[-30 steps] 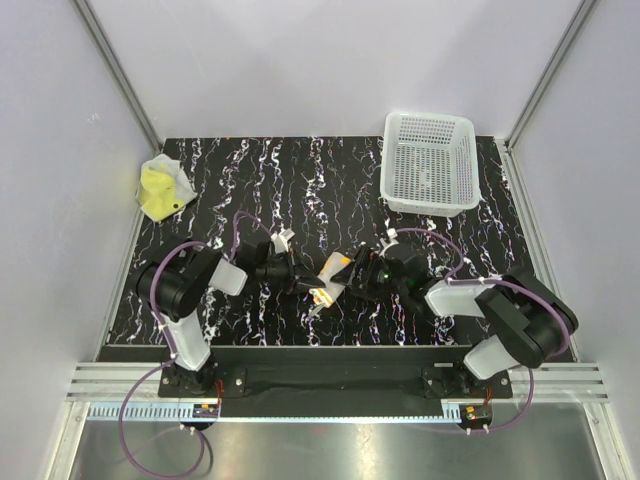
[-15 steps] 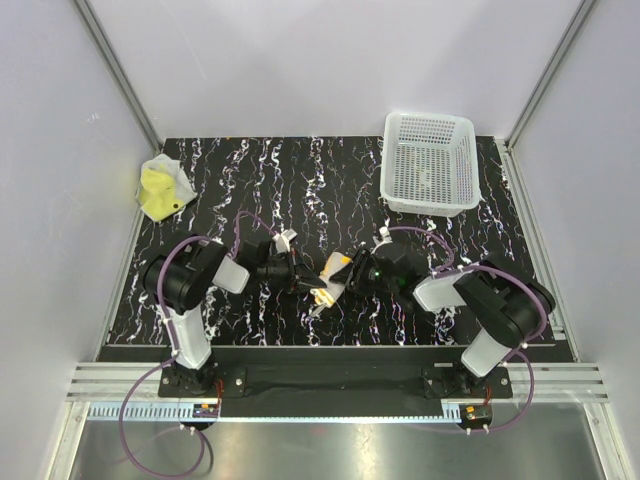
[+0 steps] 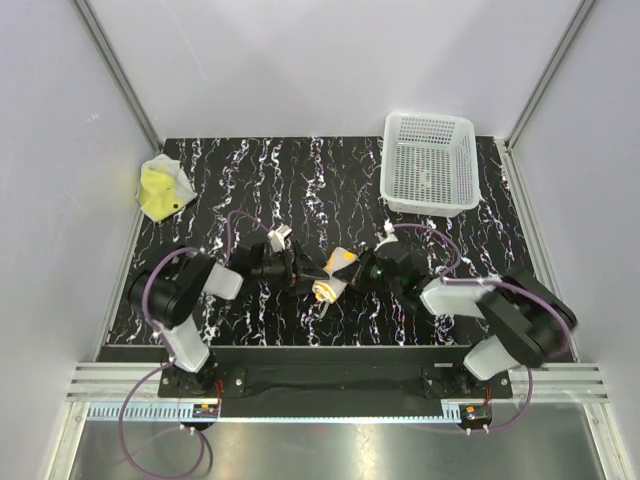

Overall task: Roll the towels
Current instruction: Place the rolled towel into the container

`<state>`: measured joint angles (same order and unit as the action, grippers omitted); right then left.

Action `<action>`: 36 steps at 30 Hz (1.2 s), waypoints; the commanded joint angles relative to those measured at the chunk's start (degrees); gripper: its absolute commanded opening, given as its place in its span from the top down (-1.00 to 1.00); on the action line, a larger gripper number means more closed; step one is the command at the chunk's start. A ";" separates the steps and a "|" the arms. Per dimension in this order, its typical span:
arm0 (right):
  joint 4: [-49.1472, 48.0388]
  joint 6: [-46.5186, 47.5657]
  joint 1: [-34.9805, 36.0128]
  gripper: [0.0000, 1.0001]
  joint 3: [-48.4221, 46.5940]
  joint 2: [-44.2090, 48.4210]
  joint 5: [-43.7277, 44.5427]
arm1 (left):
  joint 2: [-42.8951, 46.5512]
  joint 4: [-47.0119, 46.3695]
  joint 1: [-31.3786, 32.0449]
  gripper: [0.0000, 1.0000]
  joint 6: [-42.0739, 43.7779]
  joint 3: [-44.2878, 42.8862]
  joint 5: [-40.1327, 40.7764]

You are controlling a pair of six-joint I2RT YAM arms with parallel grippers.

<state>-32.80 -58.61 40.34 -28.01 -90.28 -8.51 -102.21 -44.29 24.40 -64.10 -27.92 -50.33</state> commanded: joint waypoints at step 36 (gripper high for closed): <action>17.04 1.30 -39.90 1.00 -77.00 -42.95 12.19 | 35.95 13.71 3.11 -0.81 18.22 22.83 22.73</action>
<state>-10.66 -55.96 -0.01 -97.47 -130.54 -1.80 -65.06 -29.67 27.18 -47.44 -5.96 -28.88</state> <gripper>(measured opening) 0.110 0.908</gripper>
